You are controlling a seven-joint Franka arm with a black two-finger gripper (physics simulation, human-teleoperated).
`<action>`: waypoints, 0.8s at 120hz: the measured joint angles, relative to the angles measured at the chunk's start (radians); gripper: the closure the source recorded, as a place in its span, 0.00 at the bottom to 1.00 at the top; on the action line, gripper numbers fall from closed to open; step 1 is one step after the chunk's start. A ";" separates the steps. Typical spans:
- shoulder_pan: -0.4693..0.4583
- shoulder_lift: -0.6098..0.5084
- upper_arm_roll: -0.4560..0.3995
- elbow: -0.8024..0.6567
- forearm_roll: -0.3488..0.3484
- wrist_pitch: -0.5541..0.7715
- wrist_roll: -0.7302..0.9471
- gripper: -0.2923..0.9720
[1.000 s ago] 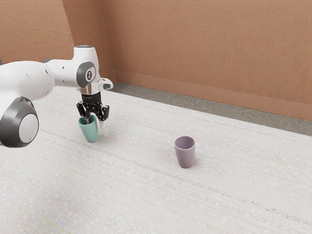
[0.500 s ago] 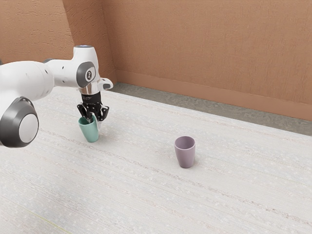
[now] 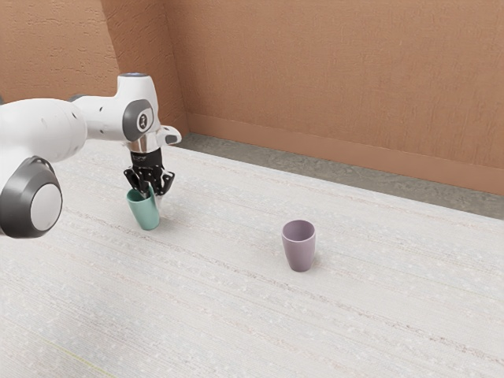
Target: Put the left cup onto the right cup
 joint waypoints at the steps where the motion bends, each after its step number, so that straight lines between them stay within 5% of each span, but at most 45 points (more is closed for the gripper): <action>1: 0.000 0.000 0.000 0.000 0.000 0.000 0.000 0.70; 96: -0.001 -0.001 0.002 0.000 0.004 0.001 -0.002 0.84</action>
